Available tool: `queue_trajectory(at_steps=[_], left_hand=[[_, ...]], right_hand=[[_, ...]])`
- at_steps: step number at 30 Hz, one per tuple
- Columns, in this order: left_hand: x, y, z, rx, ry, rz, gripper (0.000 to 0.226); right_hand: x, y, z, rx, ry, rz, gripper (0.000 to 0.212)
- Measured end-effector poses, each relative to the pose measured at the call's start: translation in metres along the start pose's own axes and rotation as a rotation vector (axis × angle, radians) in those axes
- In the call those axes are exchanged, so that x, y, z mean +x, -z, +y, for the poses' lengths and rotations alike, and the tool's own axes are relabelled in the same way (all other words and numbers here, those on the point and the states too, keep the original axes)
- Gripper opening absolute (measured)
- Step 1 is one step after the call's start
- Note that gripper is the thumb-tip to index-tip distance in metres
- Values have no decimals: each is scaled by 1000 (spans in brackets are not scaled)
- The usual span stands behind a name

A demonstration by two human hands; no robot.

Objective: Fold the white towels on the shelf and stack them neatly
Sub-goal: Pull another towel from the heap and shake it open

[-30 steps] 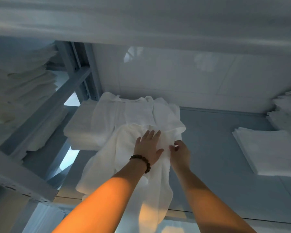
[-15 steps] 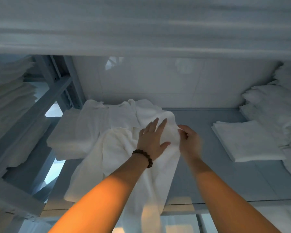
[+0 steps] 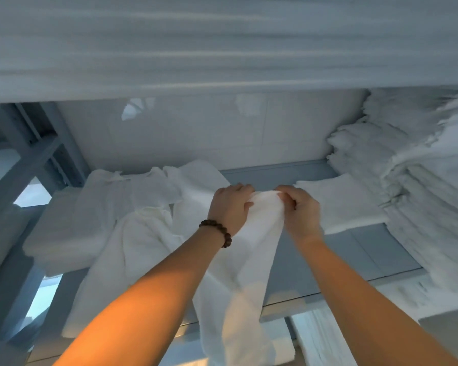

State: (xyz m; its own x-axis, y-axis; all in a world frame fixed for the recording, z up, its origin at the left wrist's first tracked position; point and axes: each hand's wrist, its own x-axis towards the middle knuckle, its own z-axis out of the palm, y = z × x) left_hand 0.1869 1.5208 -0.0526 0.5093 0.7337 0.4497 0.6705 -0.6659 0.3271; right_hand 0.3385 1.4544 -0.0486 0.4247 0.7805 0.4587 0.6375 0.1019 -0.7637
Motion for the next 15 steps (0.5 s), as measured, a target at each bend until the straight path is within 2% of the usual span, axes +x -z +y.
queue_trajectory(at_steps=[7, 15], left_hand=[[29, -11, 44, -16, 44, 86, 35], [76, -51, 117, 3, 133, 122, 23]], right_hand=[[38, 38, 37, 63, -2, 31, 21], [97, 103, 96, 110, 68, 47, 17]])
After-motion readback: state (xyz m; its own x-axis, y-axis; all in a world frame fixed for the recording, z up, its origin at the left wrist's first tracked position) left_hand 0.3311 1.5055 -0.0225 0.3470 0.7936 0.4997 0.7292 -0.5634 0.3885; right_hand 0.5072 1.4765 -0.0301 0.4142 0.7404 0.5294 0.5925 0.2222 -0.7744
